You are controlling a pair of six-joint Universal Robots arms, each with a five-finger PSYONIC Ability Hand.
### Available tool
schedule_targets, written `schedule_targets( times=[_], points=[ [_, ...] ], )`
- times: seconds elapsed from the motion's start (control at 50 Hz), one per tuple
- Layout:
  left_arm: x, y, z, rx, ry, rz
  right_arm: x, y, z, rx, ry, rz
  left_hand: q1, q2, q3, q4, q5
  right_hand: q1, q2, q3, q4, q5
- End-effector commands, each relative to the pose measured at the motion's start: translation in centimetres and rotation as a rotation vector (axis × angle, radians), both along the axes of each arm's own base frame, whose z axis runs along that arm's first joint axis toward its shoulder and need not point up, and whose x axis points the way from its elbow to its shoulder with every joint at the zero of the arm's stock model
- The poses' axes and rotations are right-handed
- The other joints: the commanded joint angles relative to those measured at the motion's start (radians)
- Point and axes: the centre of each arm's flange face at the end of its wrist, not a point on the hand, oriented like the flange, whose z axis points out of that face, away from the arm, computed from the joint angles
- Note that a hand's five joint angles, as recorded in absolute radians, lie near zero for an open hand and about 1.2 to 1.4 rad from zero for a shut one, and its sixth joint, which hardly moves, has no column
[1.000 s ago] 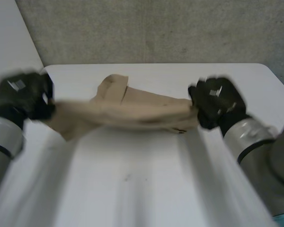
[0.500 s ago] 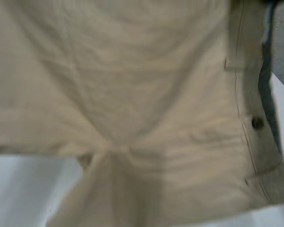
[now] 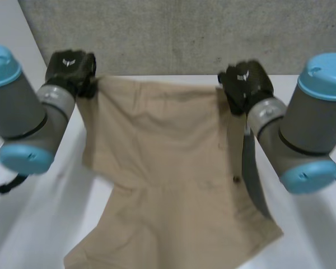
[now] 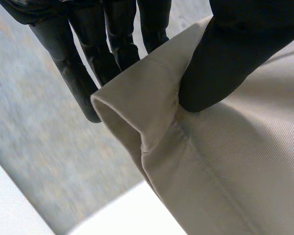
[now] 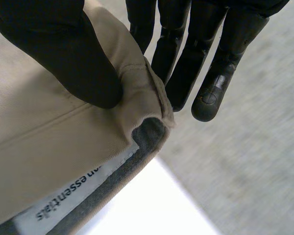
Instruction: Fold the shorts.
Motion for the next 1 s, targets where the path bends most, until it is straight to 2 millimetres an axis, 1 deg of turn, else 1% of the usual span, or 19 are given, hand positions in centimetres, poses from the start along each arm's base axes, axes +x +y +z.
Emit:
schedule_targets(
  times=[0.02, 0.12, 0.14, 0.16, 0.18, 0.2, 0.32, 0.36, 0.42, 0.54, 0.58, 0.6, 0.7, 0.74, 0.8, 0.82, 0.9, 0.94, 1.0],
  points=[
    [-2.6, -5.2, 3.0, -0.25, 0.007, 0.002, 2.4, -5.0, 3.3, -0.249, -0.127, -0.033, 0.266, 0.199, 0.204, 0.201, 0.265, 0.431, 0.228, 0.22, 0.205, 0.227],
    [-4.0, -7.4, 1.7, -0.33, 0.036, -0.01, 3.7, -7.8, 1.3, -0.276, -0.072, -0.049, 0.266, 0.199, 0.204, 0.201, 0.265, 0.431, 0.228, 0.22, 0.205, 0.227],
    [-4.4, -8.0, 1.2, -0.358, 0.044, -0.011, 3.9, -8.7, 0.5, -0.284, -0.039, -0.066, 0.124, 0.057, 0.062, 0.059, 0.123, -0.187, -0.39, -0.398, -0.413, -0.391],
    [-4.7, -8.2, 0.9, -0.368, 0.049, -0.014, 4.0, -9.0, 0.0, -0.283, -0.018, -0.075, -0.244, -0.311, -0.306, -0.309, -0.245, -0.623, -0.827, -0.834, -0.85, -0.827],
    [-4.9, -8.4, 0.5, -0.375, 0.048, -0.017, 4.2, -9.2, -0.4, -0.285, 0.0, -0.085, -0.605, -0.672, -0.667, -0.67, -0.606, -0.791, -0.994, -1.001, -1.017, -0.995],
    [-5.2, -8.5, 0.1, -0.384, 0.047, -0.018, 4.2, -9.5, -0.8, -0.284, 0.018, -0.1, -0.92, -0.987, -0.981, -0.985, -0.921, -0.791, -0.994, -1.001, -1.017, -0.995],
    [-6.0, -8.1, -1.8, -0.375, -0.002, -0.014, 4.1, -9.2, -1.9, -0.232, 0.04, -0.123, -0.956, -1.023, -1.018, -1.021, -0.957, -0.791, -0.994, -1.001, -1.017, -0.995],
    [-6.0, -7.6, -3.1, -0.334, -0.018, -0.02, 3.6, -8.3, -1.5, -0.201, 0.019, -0.116, -0.956, -1.023, -1.018, -1.021, -0.957, -0.791, -0.994, -1.001, -1.017, -0.995],
    [-5.9, -6.8, -3.9, -0.296, -0.033, -0.028, 2.9, -7.1, -0.8, -0.169, -0.003, -0.106, -0.956, -1.023, -1.018, -1.021, -0.957, -0.791, -0.994, -1.001, -1.017, -0.995],
    [-4.4, -2.0, -2.4, -0.21, -0.058, -0.019, 0.9, -3.6, 0.1, -0.085, 0.004, -0.07, -0.949, -1.016, -1.011, -1.014, -0.951, -0.791, -0.994, -1.001, -1.017, -0.995],
    [-3.9, -0.6, -2.2, -0.185, -0.062, -0.014, -0.2, -2.1, -0.3, -0.02, 0.041, -0.047, -0.941, -1.008, -1.002, -1.005, -0.942, -0.791, -0.994, -1.001, -1.017, -0.995],
    [-3.5, 1.2, -1.9, -0.153, -0.068, -0.017, -0.7, -1.7, -0.6, 0.004, 0.054, -0.04, -0.923, -0.99, -0.985, -0.988, -0.924, -0.791, -0.994, -1.001, -1.017, -0.995],
    [-2.4, 6.1, -1.8, -0.038, -0.078, -0.048, -3.6, -0.1, -2.5, 0.156, 0.118, -0.013, -0.888, -0.955, -0.949, -0.953, -0.889, -0.791, -0.994, -1.001, -1.017, -0.995],
    [-1.3, 9.9, -1.8, 0.051, -0.06, -0.08, -4.9, 0.4, -3.6, 0.224, 0.136, -0.005, -0.847, -0.914, -0.908, -0.912, -0.848, -0.791, -0.994, -1.001, -1.017, -0.995],
    [-0.6, 12.7, -2.0, 0.125, -0.025, -0.104, -6.2, 0.4, -4.6, 0.284, 0.147, -0.006, -0.762, -0.829, -0.823, -0.827, -0.763, -0.672, -0.875, -0.883, -0.898, -0.876],
    [-0.1, 14.4, -2.2, 0.175, 0.006, -0.116, -7.0, 0.3, -5.4, 0.318, 0.152, -0.003, -0.706, -0.773, -0.768, -0.771, -0.707, -0.596, -0.8, -0.807, -0.823, -0.8],
    [1.1, 17.6, -3.5, 0.331, 0.07, -0.127, -8.5, 0.1, -6.7, 0.371, 0.151, 0.026, -0.568, -0.635, -0.63, -0.633, -0.569, -0.434, -0.638, -0.645, -0.661, -0.638],
    [1.3, 18.2, -3.8, 0.364, 0.079, -0.128, -8.8, 0.1, -7.1, 0.379, 0.155, 0.051, -0.568, -0.635, -0.629, -0.632, -0.569, -0.422, -0.626, -0.633, -0.649, -0.626],
    [1.8, 20.5, -5.7, 0.513, 0.085, -0.128, -9.2, -0.1, -8.0, 0.393, 0.166, 0.102, -0.568, -0.635, -0.629, -0.632, -0.569, -0.411, -0.614, -0.621, -0.637, -0.614]
  ],
)
